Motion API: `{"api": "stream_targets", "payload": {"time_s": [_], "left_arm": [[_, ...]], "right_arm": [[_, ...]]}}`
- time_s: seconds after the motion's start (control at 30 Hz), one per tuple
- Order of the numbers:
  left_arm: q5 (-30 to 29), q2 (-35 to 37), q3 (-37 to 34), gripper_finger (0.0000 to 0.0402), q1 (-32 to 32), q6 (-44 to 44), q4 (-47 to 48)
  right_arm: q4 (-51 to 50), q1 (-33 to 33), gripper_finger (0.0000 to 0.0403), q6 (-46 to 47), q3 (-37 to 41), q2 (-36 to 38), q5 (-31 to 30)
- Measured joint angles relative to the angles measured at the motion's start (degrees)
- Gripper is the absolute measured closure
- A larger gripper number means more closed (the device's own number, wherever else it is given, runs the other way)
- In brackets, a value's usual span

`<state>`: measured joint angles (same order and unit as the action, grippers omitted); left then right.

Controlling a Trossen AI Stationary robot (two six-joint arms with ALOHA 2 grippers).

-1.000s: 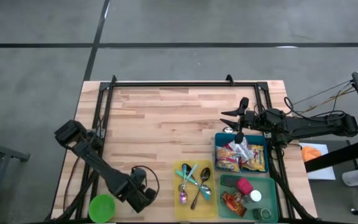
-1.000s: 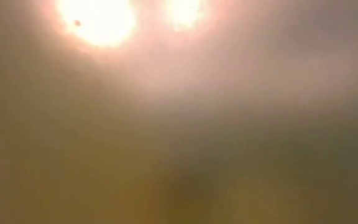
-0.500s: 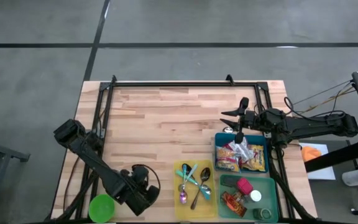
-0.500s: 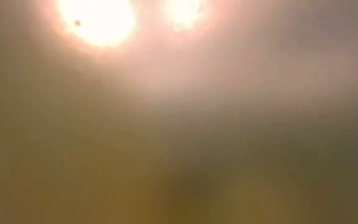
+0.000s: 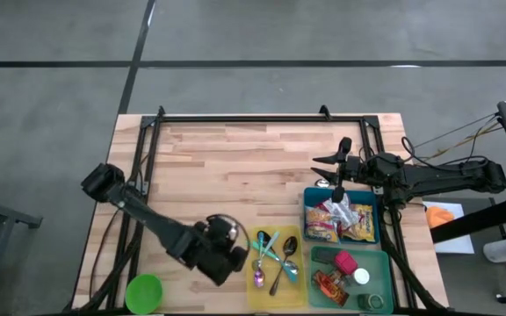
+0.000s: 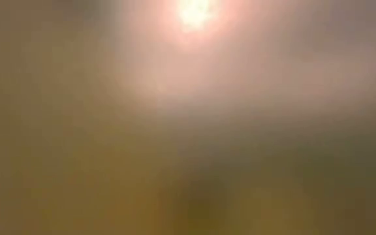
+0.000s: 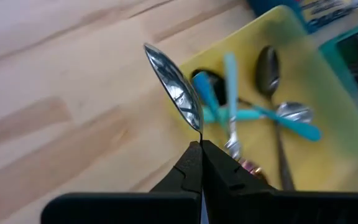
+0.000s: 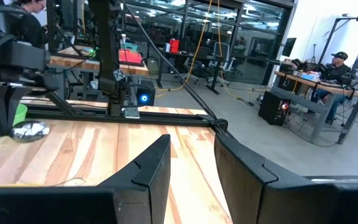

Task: Pick & Place Food Item
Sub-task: Put the purple spoon into the yellow bin

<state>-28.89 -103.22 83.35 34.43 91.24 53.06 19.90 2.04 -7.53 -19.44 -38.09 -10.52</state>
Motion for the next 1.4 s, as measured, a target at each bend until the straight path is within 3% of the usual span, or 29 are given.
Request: {"api": "stream_targets", "payload": {"time_s": [0.37,0.6,0.97,1.4], "left_arm": [[0.73,0.0,-0.02,0.0401,-7.29,-17.49,-15.73],[7.92,-2.46,-0.8,0.0401,-9.07,-21.92,-22.45],[20.12,-10.86,-2.45,0.0401,-12.23,-23.75,-26.96],[21.57,-11.26,-2.05,0.0401,-15.09,-25.36,-29.36]], "right_arm": [[0.0,-0.01,0.0282,0.0,0.0,0.0,0.0],[-0.02,0.0,0.0282,0.0,0.0,0.02,0.0],[-0.06,0.0,0.0282,0.0,-0.02,0.02,0.0],[-0.07,-0.02,0.0282,0.0,-0.02,0.02,0.0]]}}
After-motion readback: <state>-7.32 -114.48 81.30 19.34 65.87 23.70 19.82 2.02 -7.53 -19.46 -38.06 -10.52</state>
